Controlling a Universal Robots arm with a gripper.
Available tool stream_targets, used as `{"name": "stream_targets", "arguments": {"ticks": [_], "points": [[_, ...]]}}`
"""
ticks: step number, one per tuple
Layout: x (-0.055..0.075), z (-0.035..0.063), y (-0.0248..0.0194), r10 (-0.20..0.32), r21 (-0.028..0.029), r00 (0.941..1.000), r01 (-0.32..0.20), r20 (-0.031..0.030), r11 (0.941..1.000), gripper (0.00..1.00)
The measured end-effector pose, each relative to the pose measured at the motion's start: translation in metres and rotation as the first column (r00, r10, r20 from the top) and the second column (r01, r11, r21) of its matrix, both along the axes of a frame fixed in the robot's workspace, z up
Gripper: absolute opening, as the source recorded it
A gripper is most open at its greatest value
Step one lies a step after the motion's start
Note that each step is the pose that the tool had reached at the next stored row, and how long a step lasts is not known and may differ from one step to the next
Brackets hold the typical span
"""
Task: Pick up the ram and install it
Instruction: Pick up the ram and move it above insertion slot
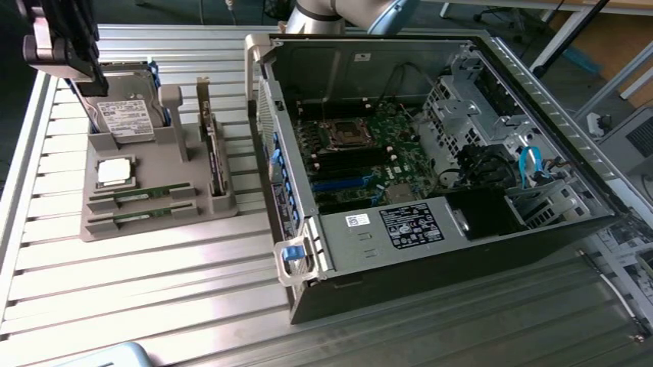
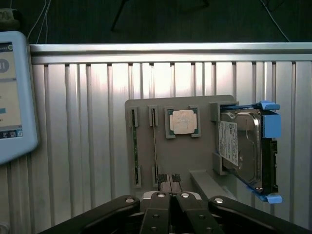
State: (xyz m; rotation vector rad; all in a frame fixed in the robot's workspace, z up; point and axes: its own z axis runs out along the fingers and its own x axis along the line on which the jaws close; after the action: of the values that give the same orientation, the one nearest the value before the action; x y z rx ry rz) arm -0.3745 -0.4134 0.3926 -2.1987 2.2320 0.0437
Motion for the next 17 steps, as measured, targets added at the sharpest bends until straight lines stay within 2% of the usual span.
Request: {"name": "stream_targets", "arguments": {"ticks": [4, 17], "points": [[0.0, -0.0004, 0.0, 0.0, 0.0001, 1.0, 0.0, 0.0, 1.0, 0.11], [0.0, -0.0112, 0.0, 0.0, 0.0, 1.0, 0.0, 0.0, 1.0, 0.11]]}}
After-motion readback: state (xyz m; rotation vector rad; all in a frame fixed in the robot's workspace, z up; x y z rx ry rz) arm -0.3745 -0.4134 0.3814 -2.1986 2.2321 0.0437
